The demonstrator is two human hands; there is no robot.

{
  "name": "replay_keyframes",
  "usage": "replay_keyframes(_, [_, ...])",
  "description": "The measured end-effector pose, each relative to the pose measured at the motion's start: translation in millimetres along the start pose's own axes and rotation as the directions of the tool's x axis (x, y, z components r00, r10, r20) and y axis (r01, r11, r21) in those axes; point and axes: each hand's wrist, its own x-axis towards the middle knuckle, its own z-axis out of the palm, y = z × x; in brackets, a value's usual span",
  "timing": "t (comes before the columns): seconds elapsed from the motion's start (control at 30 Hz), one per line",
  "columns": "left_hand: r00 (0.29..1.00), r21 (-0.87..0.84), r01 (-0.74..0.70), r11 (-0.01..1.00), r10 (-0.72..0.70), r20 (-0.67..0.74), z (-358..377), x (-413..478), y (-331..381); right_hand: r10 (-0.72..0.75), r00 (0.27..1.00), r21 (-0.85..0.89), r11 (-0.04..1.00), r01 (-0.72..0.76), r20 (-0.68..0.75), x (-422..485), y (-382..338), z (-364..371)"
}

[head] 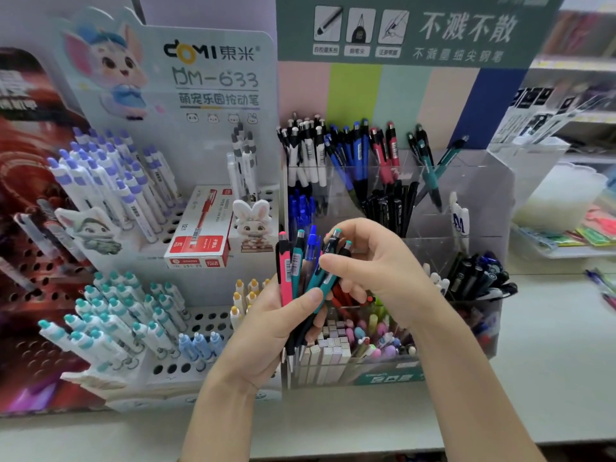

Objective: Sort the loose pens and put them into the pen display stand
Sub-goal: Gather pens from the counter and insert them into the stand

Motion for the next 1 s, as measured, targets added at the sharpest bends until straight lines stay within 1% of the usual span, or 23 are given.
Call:
replay_keyframes(0.07, [1.0,0.003,0.0,1.0,0.0,-0.03,4.4,0.6,0.1,0.012,1.0,0.019,1.0,-0.012,-0.022,-2.0,2.7,1.9])
replay_keyframes(0.2, [0.993,0.017,0.046,0.999,-0.044,-0.109,18.7,4.2,4.8,-0.017,0.994,0.042,0.999,0.022,-0.106,-0.3,10.5,-4.4])
replay_keyframes(0.3, [0.98,0.107,0.061,0.992,-0.039,-0.196,28.9,14.7,5.1,-0.007,0.996,0.091,0.996,0.015,-0.086,0.6,11.4,-17.2])
replay_keyframes(0.43, [0.972,0.175,0.052,0.983,-0.01,-0.236,45.4,24.9,5.5,-0.031,0.995,0.166,0.985,0.046,-0.093,-0.7,5.9,-44.8])
replay_keyframes(0.5, [0.983,0.205,0.042,0.978,-0.004,-0.185,56.8,26.8,9.6,-0.02,0.998,0.191,0.981,0.032,-0.062,-2.1,0.6,-59.0])
replay_keyframes(0.6, [0.996,0.239,0.042,0.97,-0.02,-0.092,70.8,34.1,11.4,0.008,0.999,0.099,0.995,-0.004,-0.037,-5.3,-9.9,-72.9])
replay_keyframes(0.77, [0.999,0.256,0.041,0.966,-0.042,0.0,82.4,48.4,12.4,-0.095,0.995,-0.055,0.994,0.093,-0.04,-7.0,-15.5,-88.1])
replay_keyframes(0.83, [0.999,0.291,0.037,0.956,-0.042,0.012,86.6,55.2,12.3,-0.108,0.993,-0.115,0.988,0.103,-0.043,-5.9,-15.1,-93.1])
replay_keyframes(0.97, [0.999,0.376,-0.001,0.927,-0.016,0.043,97.1,69.0,14.0,-0.126,0.987,-0.085,0.989,0.117,-0.102,-2.7,-14.1,-104.0])
replay_keyframes(1.0, [0.999,0.377,-0.001,0.926,-0.017,0.045,99.9,72.0,15.4,-0.112,0.986,-0.037,0.993,0.108,-0.12,-2.2,-15.1,-107.4])
